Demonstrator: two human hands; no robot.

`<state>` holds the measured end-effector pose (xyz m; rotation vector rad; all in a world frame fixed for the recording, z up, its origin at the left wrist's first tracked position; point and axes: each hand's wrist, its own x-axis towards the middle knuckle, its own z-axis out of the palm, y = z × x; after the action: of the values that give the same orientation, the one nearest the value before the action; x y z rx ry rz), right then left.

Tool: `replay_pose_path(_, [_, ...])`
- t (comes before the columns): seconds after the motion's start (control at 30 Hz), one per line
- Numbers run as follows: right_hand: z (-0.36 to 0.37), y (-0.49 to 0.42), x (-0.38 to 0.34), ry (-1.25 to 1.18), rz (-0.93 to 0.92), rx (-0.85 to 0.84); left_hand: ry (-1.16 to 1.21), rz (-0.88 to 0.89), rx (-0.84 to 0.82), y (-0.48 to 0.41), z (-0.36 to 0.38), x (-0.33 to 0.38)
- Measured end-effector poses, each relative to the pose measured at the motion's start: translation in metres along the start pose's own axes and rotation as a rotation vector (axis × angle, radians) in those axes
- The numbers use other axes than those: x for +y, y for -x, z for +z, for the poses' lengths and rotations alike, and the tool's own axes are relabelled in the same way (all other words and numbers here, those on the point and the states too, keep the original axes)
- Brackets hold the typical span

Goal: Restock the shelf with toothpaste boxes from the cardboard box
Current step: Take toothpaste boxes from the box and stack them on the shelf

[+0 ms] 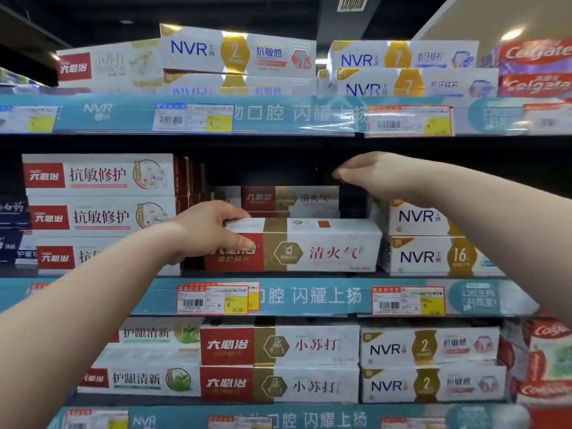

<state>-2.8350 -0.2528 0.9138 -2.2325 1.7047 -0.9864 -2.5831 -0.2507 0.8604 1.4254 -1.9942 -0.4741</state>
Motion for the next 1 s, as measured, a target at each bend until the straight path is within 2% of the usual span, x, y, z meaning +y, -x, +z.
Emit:
replay_pose_path(0.17, [0.008, 0.000, -0.004, 0.031, -0.009, -0.014, -0.104, -0.010, -0.010, -0.003, 0.006, -0.007])
replay_pose_path(0.4, [0.019, 0.000, -0.002, 0.078, -0.064, -0.069, -0.320, 0.021, 0.142, -0.008, 0.009, -0.023])
replay_pose_path(0.63, [0.032, 0.001, 0.011, 0.181, -0.181, -0.072, -0.365, 0.087, 0.224, -0.005, 0.022, -0.028])
replay_pose_path(1.0, [0.042, 0.002, 0.018, 0.193, -0.158, -0.092, -0.352, 0.053, 0.245, -0.004, 0.025, -0.026])
